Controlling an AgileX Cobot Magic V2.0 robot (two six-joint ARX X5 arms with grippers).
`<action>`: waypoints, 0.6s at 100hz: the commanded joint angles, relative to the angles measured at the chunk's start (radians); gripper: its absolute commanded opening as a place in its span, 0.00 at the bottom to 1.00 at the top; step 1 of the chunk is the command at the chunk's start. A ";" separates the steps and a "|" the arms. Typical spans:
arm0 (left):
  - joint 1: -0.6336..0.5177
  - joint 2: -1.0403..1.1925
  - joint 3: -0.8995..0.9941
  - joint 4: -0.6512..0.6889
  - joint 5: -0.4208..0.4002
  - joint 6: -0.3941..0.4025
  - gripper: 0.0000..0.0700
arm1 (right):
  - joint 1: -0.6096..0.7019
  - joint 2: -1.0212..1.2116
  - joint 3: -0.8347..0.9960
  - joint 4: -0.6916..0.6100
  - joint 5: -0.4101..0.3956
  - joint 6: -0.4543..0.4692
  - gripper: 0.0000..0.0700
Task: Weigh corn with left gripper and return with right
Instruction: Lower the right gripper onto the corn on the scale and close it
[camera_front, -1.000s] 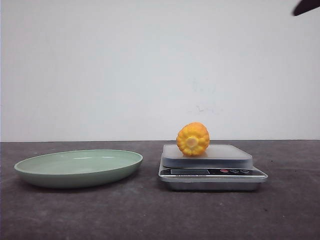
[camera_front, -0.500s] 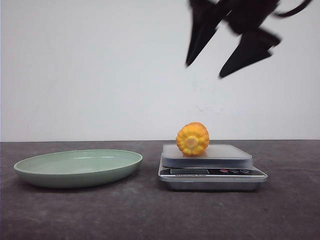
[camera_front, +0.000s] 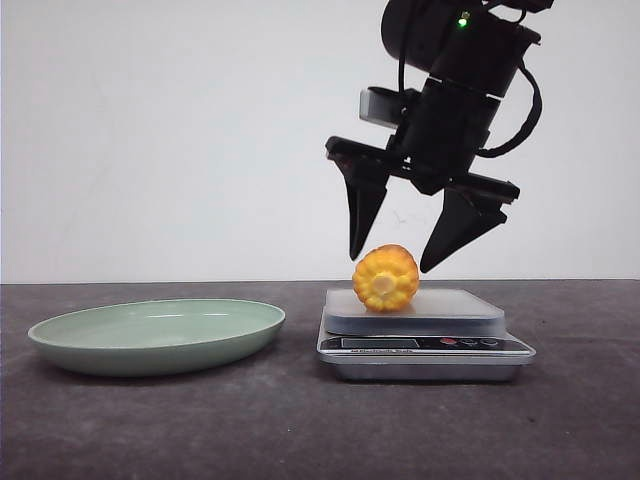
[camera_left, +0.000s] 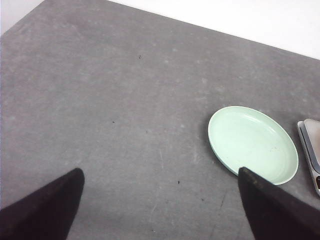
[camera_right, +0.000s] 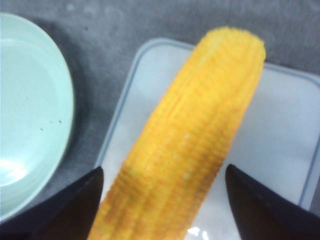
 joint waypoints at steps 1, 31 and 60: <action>-0.001 0.005 0.012 -0.024 0.002 0.023 0.85 | 0.017 0.014 0.021 0.008 0.010 0.025 0.42; -0.001 0.004 0.012 -0.024 0.001 0.028 0.85 | 0.024 0.014 0.021 -0.015 0.040 0.051 0.00; -0.001 0.005 0.012 -0.023 0.001 0.028 0.85 | 0.034 -0.035 0.032 -0.013 0.117 0.024 0.00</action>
